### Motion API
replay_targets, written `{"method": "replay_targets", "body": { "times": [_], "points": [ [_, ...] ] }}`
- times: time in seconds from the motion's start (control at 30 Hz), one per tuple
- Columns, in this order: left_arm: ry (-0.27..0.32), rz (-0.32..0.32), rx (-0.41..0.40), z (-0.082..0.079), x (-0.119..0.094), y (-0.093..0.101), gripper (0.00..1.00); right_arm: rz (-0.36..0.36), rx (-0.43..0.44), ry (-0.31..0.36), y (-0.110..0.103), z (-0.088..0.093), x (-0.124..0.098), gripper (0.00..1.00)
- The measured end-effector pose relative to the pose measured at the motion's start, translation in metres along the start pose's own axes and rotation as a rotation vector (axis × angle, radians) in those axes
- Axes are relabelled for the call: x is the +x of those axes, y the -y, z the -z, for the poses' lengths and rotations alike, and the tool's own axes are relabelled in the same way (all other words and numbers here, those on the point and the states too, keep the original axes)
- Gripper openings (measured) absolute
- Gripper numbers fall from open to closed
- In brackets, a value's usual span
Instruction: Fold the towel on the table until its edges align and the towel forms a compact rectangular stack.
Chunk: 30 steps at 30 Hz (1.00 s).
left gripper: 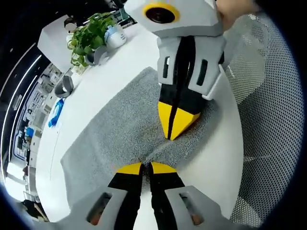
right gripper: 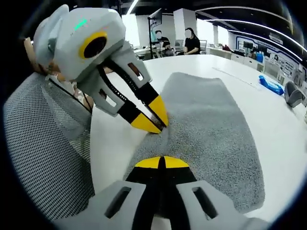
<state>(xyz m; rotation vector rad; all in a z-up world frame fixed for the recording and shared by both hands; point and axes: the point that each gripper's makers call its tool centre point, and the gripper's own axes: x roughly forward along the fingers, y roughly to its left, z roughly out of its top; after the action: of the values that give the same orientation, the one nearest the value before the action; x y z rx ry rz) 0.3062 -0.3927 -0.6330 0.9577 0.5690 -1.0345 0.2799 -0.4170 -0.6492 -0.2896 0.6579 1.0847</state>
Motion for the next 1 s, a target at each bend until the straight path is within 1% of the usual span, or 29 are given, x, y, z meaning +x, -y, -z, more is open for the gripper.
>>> {"method": "replay_targets", "body": {
  "times": [0.03, 0.07, 0.1, 0.13, 0.17, 0.2, 0.23, 0.27, 0.33, 0.37, 0.4, 0.43, 0.47, 0.5, 0.53, 0.57, 0.6, 0.63, 0.67, 0.7, 0.73, 0.8, 0.87, 1.0],
  "points": [
    [0.009, -0.004, 0.001, -0.002, -0.002, -0.001, 0.06, -0.045, 0.063, 0.014, -0.004, -0.005, -0.003, 0.00],
    [0.060, -0.035, 0.005, -0.011, -0.004, -0.006, 0.06, -0.058, 0.098, 0.042, -0.003, -0.012, -0.006, 0.00],
    [0.069, -0.039, -0.003, -0.014, -0.007, -0.007, 0.06, -0.037, 0.141, 0.087, 0.004, -0.020, -0.010, 0.00],
    [0.087, -0.047, -0.028, -0.019, -0.009, -0.009, 0.06, -0.016, 0.179, 0.131, 0.011, -0.028, -0.014, 0.00],
    [0.093, -0.053, -0.032, -0.021, -0.011, -0.010, 0.06, 0.024, 0.242, 0.189, 0.024, -0.036, -0.023, 0.00],
    [0.109, -0.054, -0.025, -0.025, -0.012, -0.010, 0.06, 0.061, 0.281, 0.215, 0.034, -0.038, -0.028, 0.00],
    [0.136, -0.042, -0.014, -0.031, -0.012, -0.007, 0.06, 0.124, 0.304, 0.230, 0.049, -0.037, -0.035, 0.00],
    [0.173, -0.015, -0.008, -0.038, -0.011, -0.002, 0.06, 0.182, 0.291, 0.223, 0.059, -0.032, -0.040, 0.00],
    [0.213, 0.066, -0.022, -0.048, -0.008, 0.016, 0.06, 0.281, 0.222, 0.160, 0.074, -0.019, -0.046, 0.00],
    [0.205, 0.105, -0.030, -0.049, -0.005, 0.026, 0.06, 0.329, 0.171, 0.105, 0.081, -0.010, -0.048, 0.00],
    [0.199, 0.115, -0.019, -0.049, -0.004, 0.029, 0.06, 0.350, 0.149, 0.082, 0.082, -0.006, -0.046, 0.00],
    [0.175, 0.131, 0.031, -0.046, -0.001, 0.036, 0.06, 0.347, 0.138, 0.074, 0.081, -0.005, -0.044, 0.00],
    [0.150, 0.134, 0.063, -0.043, 0.002, 0.039, 0.06, 0.317, 0.135, 0.064, 0.076, -0.003, -0.039, 0.00],
    [0.109, 0.141, 0.109, -0.036, 0.006, 0.043, 0.06, 0.285, 0.127, 0.038, 0.070, 0.000, -0.035, 0.00],
    [0.087, 0.149, 0.128, -0.031, 0.008, 0.046, 0.06, 0.255, 0.103, -0.015, 0.062, 0.009, -0.028, 0.00],
    [0.064, 0.160, 0.134, -0.025, 0.010, 0.049, 0.06, 0.240, 0.056, -0.074, 0.057, 0.017, -0.024, 0.00],
    [0.066, 0.162, 0.123, -0.024, 0.012, 0.050, 0.06, 0.240, 0.004, -0.134, 0.055, 0.027, -0.020, 0.00],
    [0.075, 0.161, 0.115, -0.023, 0.012, 0.049, 0.05, 0.286, -0.107, -0.061, 0.060, 0.011, -0.018, 0.00],
    [0.083, 0.159, 0.108, -0.024, 0.011, 0.048, 0.05, 0.271, -0.126, -0.123, 0.058, 0.018, -0.018, 0.00],
    [0.081, 0.161, 0.101, -0.024, 0.011, 0.048, 0.05, 0.277, -0.075, -0.115, 0.057, 0.017, -0.019, 0.00],
    [0.077, 0.160, 0.104, -0.023, 0.011, 0.048, 0.05, 0.282, -0.056, -0.110, 0.058, 0.018, -0.021, 0.00],
    [0.062, 0.155, 0.136, -0.022, 0.013, 0.048, 0.04, 0.278, -0.040, -0.099, 0.060, 0.018, -0.022, 0.00],
    [0.043, 0.149, 0.149, -0.022, 0.014, 0.048, 0.03, 0.279, -0.013, -0.090, 0.060, 0.019, -0.023, 0.00],
    [0.019, 0.140, 0.137, -0.018, 0.014, 0.043, 0.01, 0.282, -0.018, -0.093, 0.059, 0.020, -0.023, 0.00]
  ]
}}
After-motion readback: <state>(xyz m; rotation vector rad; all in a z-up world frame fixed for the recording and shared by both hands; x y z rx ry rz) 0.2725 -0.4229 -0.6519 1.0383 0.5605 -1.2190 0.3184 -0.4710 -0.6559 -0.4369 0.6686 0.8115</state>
